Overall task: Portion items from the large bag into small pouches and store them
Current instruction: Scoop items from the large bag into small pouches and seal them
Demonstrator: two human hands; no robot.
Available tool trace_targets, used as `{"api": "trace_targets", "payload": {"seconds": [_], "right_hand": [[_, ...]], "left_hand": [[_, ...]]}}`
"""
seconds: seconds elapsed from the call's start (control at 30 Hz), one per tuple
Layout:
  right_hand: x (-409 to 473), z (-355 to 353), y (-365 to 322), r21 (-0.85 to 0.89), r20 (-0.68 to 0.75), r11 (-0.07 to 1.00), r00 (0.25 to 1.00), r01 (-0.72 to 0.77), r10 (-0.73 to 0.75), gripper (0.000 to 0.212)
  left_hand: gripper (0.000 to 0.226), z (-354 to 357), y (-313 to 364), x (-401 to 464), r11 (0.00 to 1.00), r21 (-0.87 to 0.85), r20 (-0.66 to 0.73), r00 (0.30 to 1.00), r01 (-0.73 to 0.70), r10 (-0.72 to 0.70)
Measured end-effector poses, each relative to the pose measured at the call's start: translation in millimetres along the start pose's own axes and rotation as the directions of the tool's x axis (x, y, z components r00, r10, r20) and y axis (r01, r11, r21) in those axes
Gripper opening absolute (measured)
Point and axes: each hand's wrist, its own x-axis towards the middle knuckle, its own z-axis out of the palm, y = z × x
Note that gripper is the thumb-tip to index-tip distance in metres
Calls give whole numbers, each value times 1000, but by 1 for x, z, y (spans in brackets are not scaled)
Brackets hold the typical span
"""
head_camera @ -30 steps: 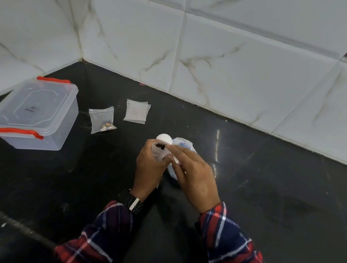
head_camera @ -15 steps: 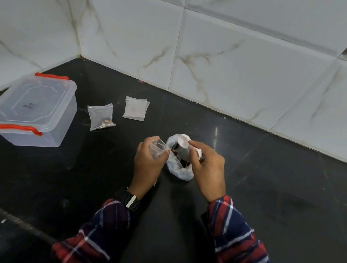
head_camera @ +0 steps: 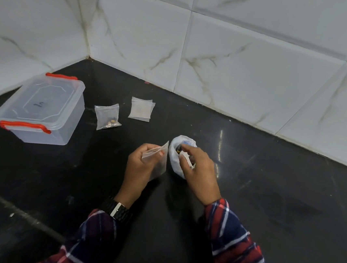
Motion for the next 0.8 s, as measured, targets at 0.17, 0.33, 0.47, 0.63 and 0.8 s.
{"api": "trace_targets", "payload": {"seconds": [0.17, 0.33, 0.47, 0.63, 0.8], "right_hand": [[10, 5, -13, 326, 78, 944, 997, -52, 28, 15], [15, 8, -15, 444, 179, 889, 983, -109, 32, 8], [16, 12, -19, 484, 235, 861, 971, -158, 46, 4], [15, 17, -21, 515, 300, 827, 951, -227, 74, 8], [20, 18, -21, 505, 272, 840, 960, -199, 63, 10]], "left_hand": [[10, -13, 6, -6, 995, -98, 98, 995, 33, -23], [13, -22, 15, -11, 991, -112, 157, 986, 75, -57], [20, -26, 19, -14, 983, -153, 120, 990, 98, -80], [25, -34, 21, -18, 976, -190, 43, 994, 103, -96], [19, -44, 24, -22, 965, -251, -7, 996, 80, -85]]}}
